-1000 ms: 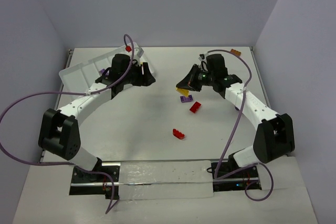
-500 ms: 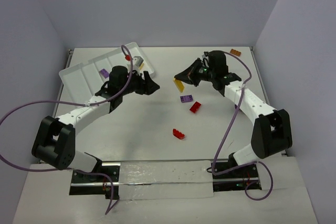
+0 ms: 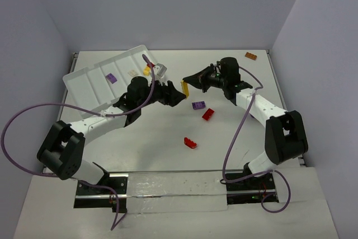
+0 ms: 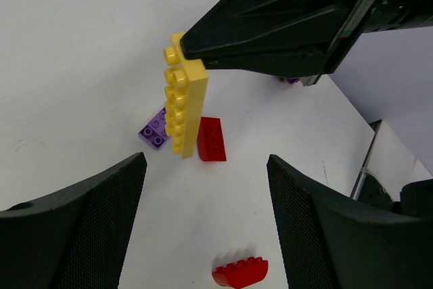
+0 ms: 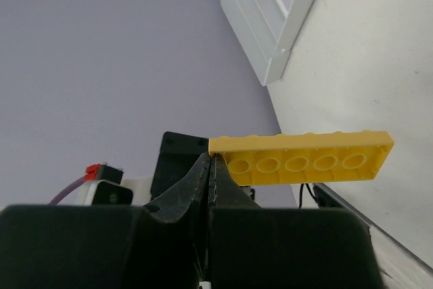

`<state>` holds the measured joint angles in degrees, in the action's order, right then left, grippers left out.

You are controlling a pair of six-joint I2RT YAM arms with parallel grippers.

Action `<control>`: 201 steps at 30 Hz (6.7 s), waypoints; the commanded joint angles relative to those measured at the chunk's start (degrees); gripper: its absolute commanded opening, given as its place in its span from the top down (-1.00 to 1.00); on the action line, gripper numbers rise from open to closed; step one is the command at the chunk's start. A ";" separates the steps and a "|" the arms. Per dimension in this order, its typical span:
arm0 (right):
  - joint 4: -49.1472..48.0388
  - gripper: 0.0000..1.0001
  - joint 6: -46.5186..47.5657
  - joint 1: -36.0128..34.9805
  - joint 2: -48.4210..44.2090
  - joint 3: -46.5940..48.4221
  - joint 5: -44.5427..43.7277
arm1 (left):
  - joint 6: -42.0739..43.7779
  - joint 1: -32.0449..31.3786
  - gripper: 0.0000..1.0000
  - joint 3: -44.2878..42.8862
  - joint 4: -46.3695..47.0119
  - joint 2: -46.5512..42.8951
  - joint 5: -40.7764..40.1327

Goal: Sort the legos into containers by color

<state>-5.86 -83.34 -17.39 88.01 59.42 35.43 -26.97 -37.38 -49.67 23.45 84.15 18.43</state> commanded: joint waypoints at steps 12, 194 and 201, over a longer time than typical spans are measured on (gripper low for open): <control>-10.87 1.00 -8.45 0.34 -0.20 -1.41 4.82 | -0.04 -0.23 -0.56 -5.21 7.09 4.90 -3.45; 19.39 -0.63 35.09 26.96 67.56 84.55 -51.26 | 1.04 20.33 -0.93 -46.48 -48.68 12.35 -25.20; 21.50 -0.58 29.99 28.94 68.53 84.11 -46.86 | 1.57 20.33 -0.93 -47.45 -48.77 12.79 -25.02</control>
<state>14.33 -49.38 10.05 155.11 141.75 -13.31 -26.50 -16.84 -94.19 -26.41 96.68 -7.28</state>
